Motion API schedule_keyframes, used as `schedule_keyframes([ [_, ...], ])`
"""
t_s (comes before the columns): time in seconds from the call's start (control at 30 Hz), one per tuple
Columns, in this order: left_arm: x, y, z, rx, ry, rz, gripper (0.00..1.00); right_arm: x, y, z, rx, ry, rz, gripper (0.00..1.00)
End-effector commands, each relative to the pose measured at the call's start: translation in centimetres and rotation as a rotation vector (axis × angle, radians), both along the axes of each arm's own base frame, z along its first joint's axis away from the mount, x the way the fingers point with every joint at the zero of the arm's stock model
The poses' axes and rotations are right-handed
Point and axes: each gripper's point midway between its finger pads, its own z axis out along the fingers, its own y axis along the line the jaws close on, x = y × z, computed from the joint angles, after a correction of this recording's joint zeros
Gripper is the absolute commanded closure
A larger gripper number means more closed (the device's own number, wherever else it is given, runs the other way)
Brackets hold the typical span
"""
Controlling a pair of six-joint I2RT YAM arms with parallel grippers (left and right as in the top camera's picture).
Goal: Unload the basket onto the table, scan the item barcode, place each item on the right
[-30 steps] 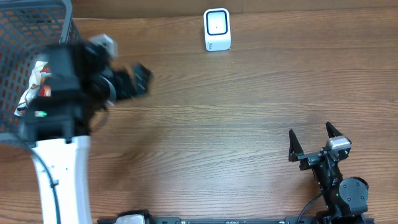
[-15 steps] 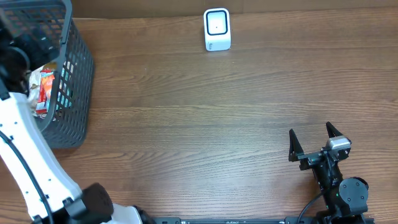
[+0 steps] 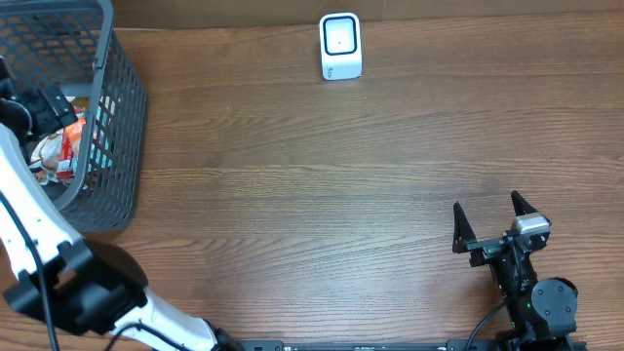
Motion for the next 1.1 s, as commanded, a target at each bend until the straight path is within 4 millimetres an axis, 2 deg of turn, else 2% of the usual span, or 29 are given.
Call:
schedule_keyframes([
  [0.0, 1.0, 0.2, -3.5, -0.066, 0.049, -0.066, 0.00, 0.0, -0.1, -0.2, 0.000, -0.005, -0.007, 0.00],
  [0.1, 1.4, 0.3, -5.7, -0.102, 0.082, -0.073, 0.00, 0.0, -0.1, -0.2, 0.000, -0.005, -0.007, 0.00],
  [0.23, 2.5, -0.8, -8.0, -0.168, 0.088, -0.175, 0.00, 0.0, -0.1, -0.2, 0.000, -0.005, -0.007, 0.00],
  [0.53, 2.7, -0.9, -13.1, -0.257, 0.164, -0.188, 0.00, 0.0, -0.1, -0.2, 0.000, -0.004, -0.007, 0.00],
  [0.73, 2.6, -1.0, -15.0, -0.286, 0.198, -0.184, 0.00, 0.0, -0.1, -0.2, 0.000, -0.005, -0.007, 0.00],
  [1.07, 2.8, -0.9, -15.5, -0.289, 0.198, -0.185, 0.00, 0.0, -0.1, -0.2, 0.000, -0.005, -0.007, 0.00],
])
